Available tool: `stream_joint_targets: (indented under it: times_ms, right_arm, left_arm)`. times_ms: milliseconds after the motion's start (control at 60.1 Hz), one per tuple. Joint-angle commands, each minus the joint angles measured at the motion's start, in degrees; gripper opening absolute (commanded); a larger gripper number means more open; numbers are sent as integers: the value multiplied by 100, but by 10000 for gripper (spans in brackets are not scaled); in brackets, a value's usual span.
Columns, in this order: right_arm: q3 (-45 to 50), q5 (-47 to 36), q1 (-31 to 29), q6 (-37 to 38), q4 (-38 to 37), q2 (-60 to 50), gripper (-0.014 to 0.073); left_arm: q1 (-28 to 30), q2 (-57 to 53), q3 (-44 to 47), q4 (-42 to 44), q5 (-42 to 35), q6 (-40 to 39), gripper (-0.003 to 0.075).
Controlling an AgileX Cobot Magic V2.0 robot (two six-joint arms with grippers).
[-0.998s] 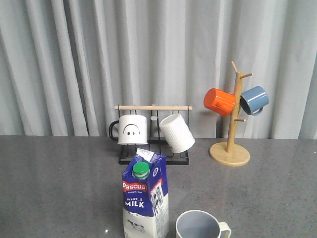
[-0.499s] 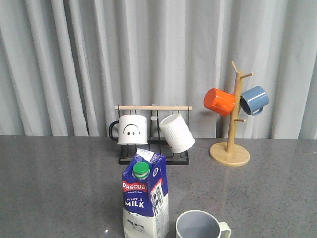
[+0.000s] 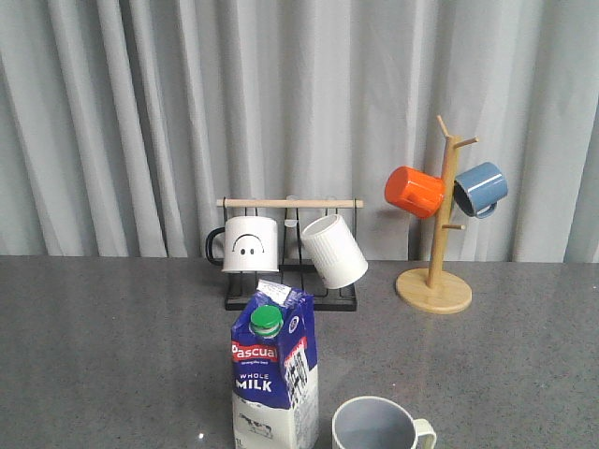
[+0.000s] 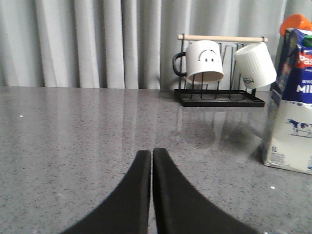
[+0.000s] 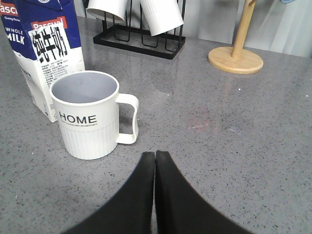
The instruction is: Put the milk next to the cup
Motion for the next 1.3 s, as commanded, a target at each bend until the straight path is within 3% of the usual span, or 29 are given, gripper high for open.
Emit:
stream_joint_targets:
  times_ms: [0,965,1114,1281]
  right_arm:
    - [-171,-399,-21,8,-88,36,-5]
    - [-171,-403,-21,3,-88,36,-5]
    - [182,-468,-21,-47,-78,-70,-5]
    - [948,-1366,-130,-362,-118,-487,-5]
  left_arm:
    - [34,-79,149,-59,-368,-56,-7]
    - [14,-74,118,-59,-357,-50,-7]
    - [14,-74,118,-54,-358,-50,-7]
    - [14,-74,118,-54,-358,-50,-7]
